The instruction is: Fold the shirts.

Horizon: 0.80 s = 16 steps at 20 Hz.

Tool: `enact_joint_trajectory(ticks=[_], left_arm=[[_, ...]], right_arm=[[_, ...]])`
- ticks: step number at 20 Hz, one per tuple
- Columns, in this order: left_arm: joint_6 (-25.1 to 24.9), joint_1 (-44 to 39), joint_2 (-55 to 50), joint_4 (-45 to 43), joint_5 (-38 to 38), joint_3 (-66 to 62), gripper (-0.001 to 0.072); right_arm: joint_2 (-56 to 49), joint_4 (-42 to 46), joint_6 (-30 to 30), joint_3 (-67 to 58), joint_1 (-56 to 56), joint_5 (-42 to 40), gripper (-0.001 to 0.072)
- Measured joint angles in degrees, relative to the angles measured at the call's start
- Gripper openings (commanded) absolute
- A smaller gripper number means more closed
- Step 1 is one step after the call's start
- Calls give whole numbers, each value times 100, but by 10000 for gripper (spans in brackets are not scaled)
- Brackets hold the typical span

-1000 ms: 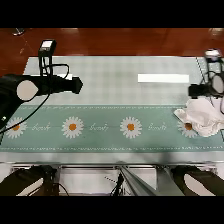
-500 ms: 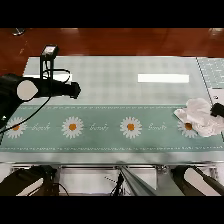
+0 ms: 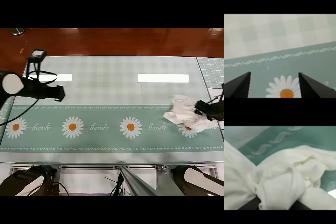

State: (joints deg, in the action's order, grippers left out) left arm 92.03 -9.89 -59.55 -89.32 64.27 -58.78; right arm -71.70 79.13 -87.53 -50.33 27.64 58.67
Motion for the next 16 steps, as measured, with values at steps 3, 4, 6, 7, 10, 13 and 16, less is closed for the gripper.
enact_joint_trajectory(ticks=[3, 4, 6, 7, 10, 13, 16], left_arm=[[-164, 636, 284, 435, 437, 221, 701], [-256, 748, 439, 774, 483, 382, 701], [-433, 874, 817, 1335, 466, 817, 701], [-485, 896, 999, 1561, 404, 1029, 701], [-527, 920, 1449, 1993, 227, 1626, 701], [-527, 931, 1646, 2192, 146, 1963, 701], [-531, 935, 1718, 2277, 90, 2105, 701]], right_arm=[[435, -422, 223, -990, -505, 35, 34], [605, -507, 258, -1434, -708, 9, 34], [940, -645, 313, -2288, -1113, 48, 34], [1108, -660, 321, -2706, -1318, 57, 34], [1495, -752, 334, -3731, -1923, 68, 34], [1687, -798, 350, -4481, -2553, 136, 34], [1727, -824, 348, -4824, -3147, 289, 34]])
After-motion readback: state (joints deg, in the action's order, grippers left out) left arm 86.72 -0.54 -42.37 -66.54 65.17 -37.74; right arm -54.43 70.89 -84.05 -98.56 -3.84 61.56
